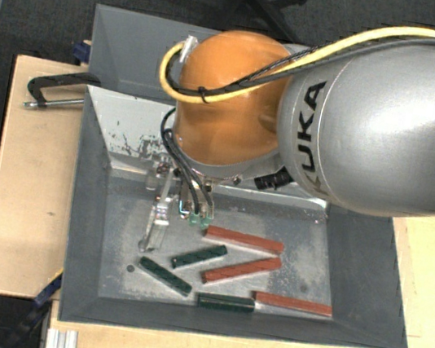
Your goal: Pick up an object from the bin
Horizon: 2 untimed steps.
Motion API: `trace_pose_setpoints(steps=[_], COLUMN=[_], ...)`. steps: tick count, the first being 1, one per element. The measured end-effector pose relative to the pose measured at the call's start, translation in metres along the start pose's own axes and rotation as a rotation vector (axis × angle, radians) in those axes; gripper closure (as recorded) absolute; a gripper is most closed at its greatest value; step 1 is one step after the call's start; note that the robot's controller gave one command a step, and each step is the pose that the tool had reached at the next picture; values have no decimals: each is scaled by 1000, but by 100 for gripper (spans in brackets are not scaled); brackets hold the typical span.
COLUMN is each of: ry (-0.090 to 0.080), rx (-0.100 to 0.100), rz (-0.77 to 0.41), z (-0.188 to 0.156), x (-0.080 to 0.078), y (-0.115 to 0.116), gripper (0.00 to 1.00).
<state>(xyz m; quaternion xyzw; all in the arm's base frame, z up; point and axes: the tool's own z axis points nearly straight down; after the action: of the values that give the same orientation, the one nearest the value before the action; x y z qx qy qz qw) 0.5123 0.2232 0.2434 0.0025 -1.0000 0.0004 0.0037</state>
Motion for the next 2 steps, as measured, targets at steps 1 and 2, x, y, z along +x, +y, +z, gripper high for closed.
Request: trace_pose_setpoints(steps=[1, 2], ry=[-17, -11], rx=[-6, -1], rz=[-47, -202], z=[17, 105], x=[-1, 4], y=[-10, -49], gripper=[0, 0])
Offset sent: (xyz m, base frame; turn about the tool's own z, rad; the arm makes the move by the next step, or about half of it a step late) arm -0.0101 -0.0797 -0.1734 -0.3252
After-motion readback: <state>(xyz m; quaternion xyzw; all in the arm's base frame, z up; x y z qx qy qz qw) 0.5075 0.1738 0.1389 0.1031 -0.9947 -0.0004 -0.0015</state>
